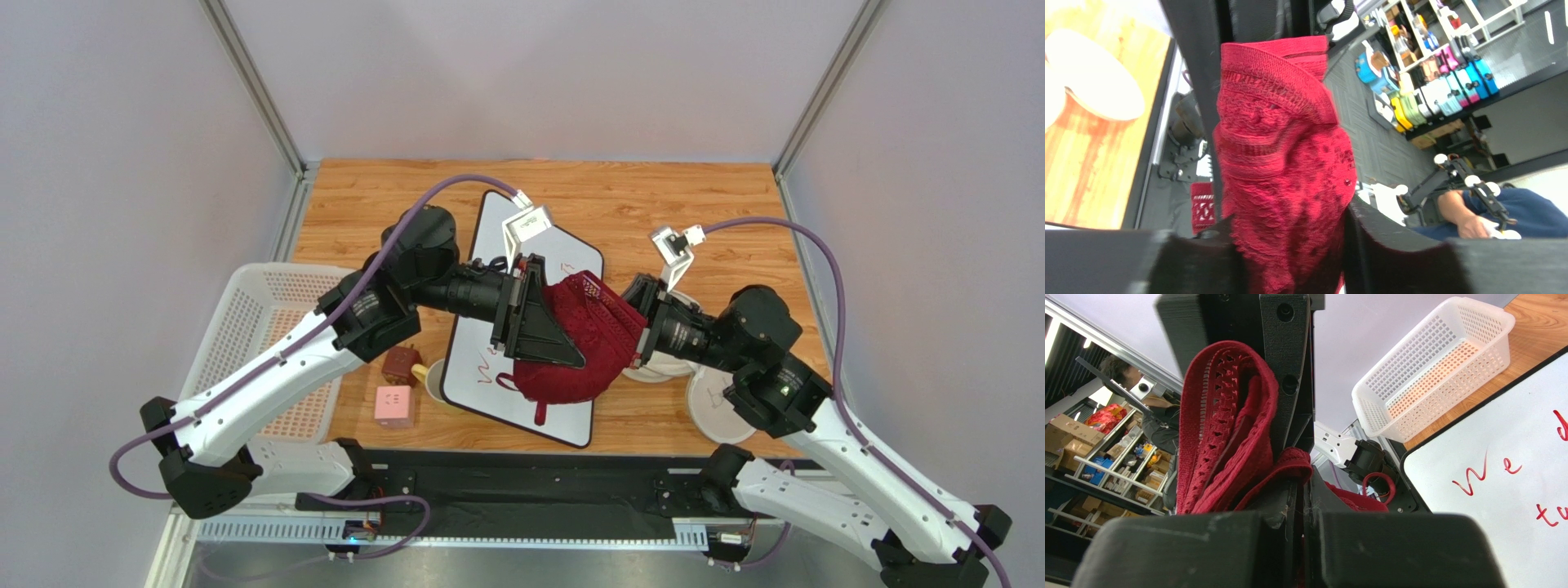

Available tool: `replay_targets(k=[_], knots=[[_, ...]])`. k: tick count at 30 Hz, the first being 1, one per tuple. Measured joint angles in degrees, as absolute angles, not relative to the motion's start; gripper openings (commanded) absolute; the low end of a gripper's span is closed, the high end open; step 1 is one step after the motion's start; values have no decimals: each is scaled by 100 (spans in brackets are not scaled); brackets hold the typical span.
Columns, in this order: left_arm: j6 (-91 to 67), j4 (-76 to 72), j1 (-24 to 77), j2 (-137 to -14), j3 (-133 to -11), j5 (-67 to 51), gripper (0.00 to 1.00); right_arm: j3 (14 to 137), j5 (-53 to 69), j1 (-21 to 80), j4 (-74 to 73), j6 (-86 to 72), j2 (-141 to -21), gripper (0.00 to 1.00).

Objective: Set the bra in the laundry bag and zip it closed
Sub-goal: Adjust the bra.

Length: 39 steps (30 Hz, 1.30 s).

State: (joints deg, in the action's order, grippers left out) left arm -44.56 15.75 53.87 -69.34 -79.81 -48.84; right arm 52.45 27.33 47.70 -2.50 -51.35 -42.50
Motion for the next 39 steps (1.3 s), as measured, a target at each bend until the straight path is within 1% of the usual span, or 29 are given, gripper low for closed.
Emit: replay_targets(k=[3,4,8,11,14,16,17,18,20,21,22,23,25,26,28,29,30,32,33,35,38,39], knots=[[-4466,1566,5400,-6904,-8031,-4831,65,5245,2696,4755,-242,-5207,-4261,0],[-4477,1546,5404,-6899,-8044,-4838,66,5242,2681,4753,-244,-5256,-4265,0],[-4587,1374,5402,-6910,-8084,-4947,68,5231,2652,4744,-163,-5433,-4272,0],[-4818,982,5400,-6952,-8040,-5098,65,5231,2652,4744,1,-5535,-4270,0],[-5142,416,5395,-7050,-7946,-5207,55,5194,2644,4744,137,-5625,-4265,0],[-5334,169,5384,-7129,-7889,-5264,45,5175,2639,4746,185,-5671,-4265,0],[-5408,69,5384,-7177,-7874,-5297,39,5170,2635,4746,202,-5677,-4265,0],[-5476,10,5382,-7212,-7870,-5317,30,5168,2633,4751,224,-5684,-4265,1],[-5590,-84,5374,-7277,-7865,-5354,19,5168,2637,4762,244,-5688,-4257,3],[-5629,-119,5367,-7301,-7856,-5352,9,5168,2639,4775,266,-5688,-4237,5],[-5649,-134,5369,-7323,-7856,-5367,4,5168,2633,4783,261,-5690,-4211,6],[-5669,-152,5369,-7338,-7854,-5371,0,5168,2613,4790,255,-5673,-4178,11],[-5717,-163,5358,-7347,-7846,-5376,0,5168,2587,4797,217,-5638,-4117,17],[-5743,-202,5349,-7347,-7830,-5389,0,5170,2571,4797,189,-5601,-4080,24],[-5839,-329,5323,-7343,-7767,-5415,0,5181,2517,4799,54,-5507,-3997,31],[-5896,-419,5301,-7334,-7719,-5441,0,5186,2473,4799,-54,-5437,-3953,37],[-5957,-499,5269,-7319,-7662,-5476,0,5190,2423,4799,-169,-5345,-3911,40],[-6104,-655,5199,-7275,-7542,-5542,0,5221,2329,4797,-412,-5214,-3848,52],[-6158,-709,5162,-7251,-7494,-5566,0,5231,2290,4797,-523,-5148,-3822,54],[-6265,-799,5068,-7177,-7402,-5625,0,5258,2237,4794,-773,-4976,-3769,66],[-6342,-882,4884,-7030,-7347,-5642,0,5280,2241,4801,-1057,-4777,-3695,77],[-6340,-882,4834,-6982,-7341,-5638,0,5282,2261,4805,-1087,-4731,-3667,82]])
